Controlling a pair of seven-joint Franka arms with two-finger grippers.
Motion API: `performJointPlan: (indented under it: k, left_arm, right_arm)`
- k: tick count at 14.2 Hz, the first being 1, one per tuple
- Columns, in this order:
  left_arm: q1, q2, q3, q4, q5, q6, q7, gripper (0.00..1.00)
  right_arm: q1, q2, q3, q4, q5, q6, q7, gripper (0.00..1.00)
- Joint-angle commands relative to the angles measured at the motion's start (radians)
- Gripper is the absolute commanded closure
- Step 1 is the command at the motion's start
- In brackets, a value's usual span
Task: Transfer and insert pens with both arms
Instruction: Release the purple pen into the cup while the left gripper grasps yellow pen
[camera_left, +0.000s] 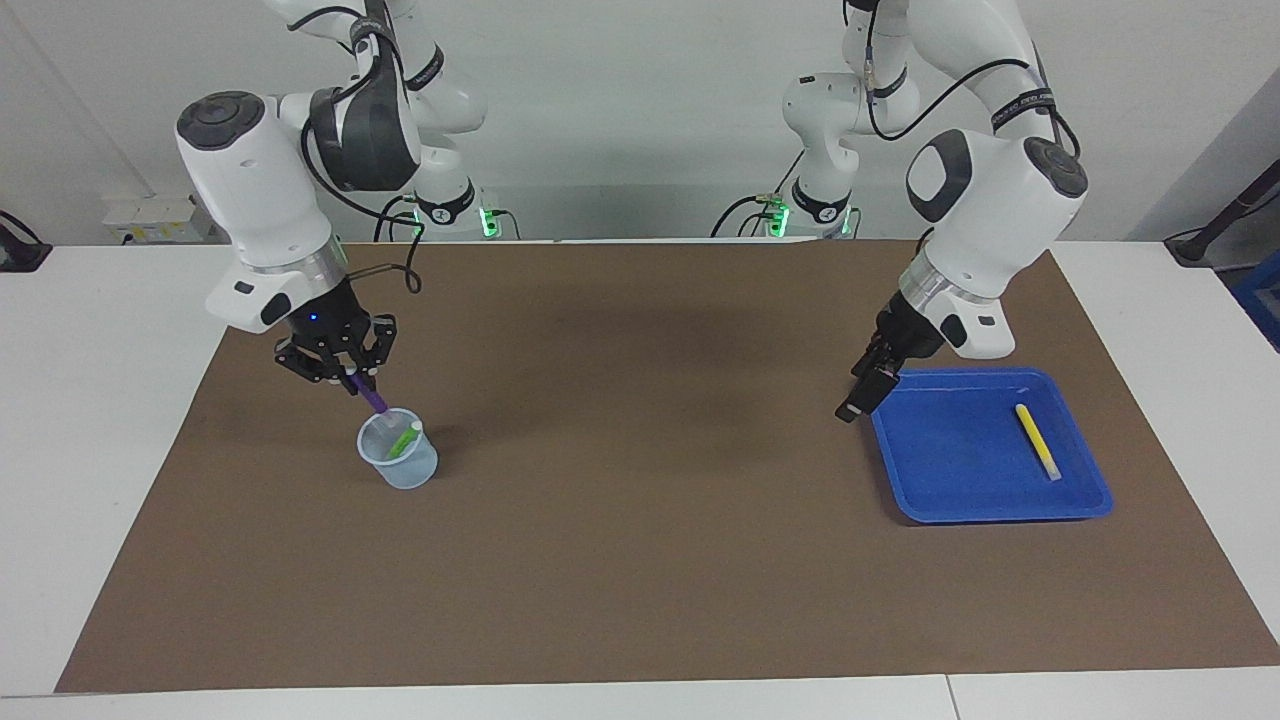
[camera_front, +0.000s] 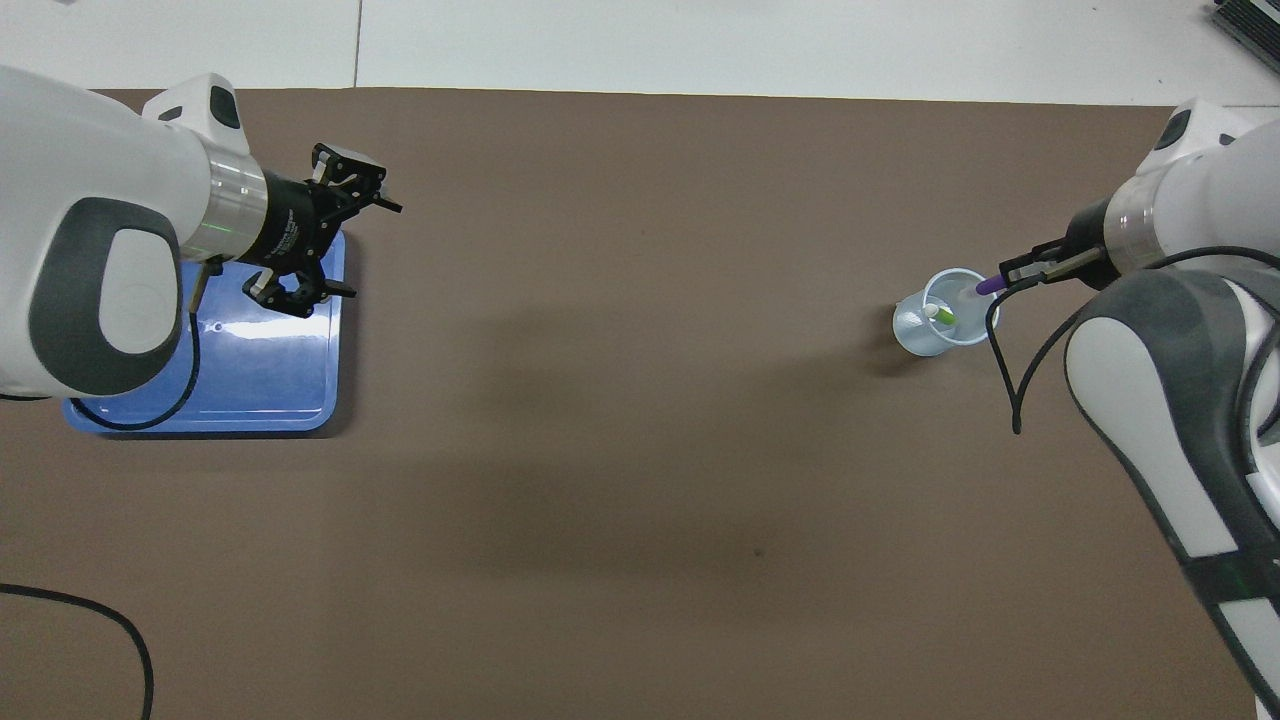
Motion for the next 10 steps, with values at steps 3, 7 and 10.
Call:
performJointPlan:
  k: [3,7,10]
  left_arm:
    - [0.119,-0.048,-0.009,-0.053,0.087,-0.082,0.365,0.0]
    - [0.185,-0.065,-0.003,-0.102,0.212,-0.069,0.653,0.0]
    - [0.261,-0.064,-0.003,-0.12,0.281,-0.051,0.883,0.0]
  right_arm:
    - [-0.023,0.051,0.013,-0.035,-0.049,0.082,0.009,1.0]
    - [-0.032,0.06,0.013,-0.089,-0.049,0.137,0.011,1.0]
    - [-0.037,0.079,0.013,-0.121,-0.049,0.186,0.017,1.0]
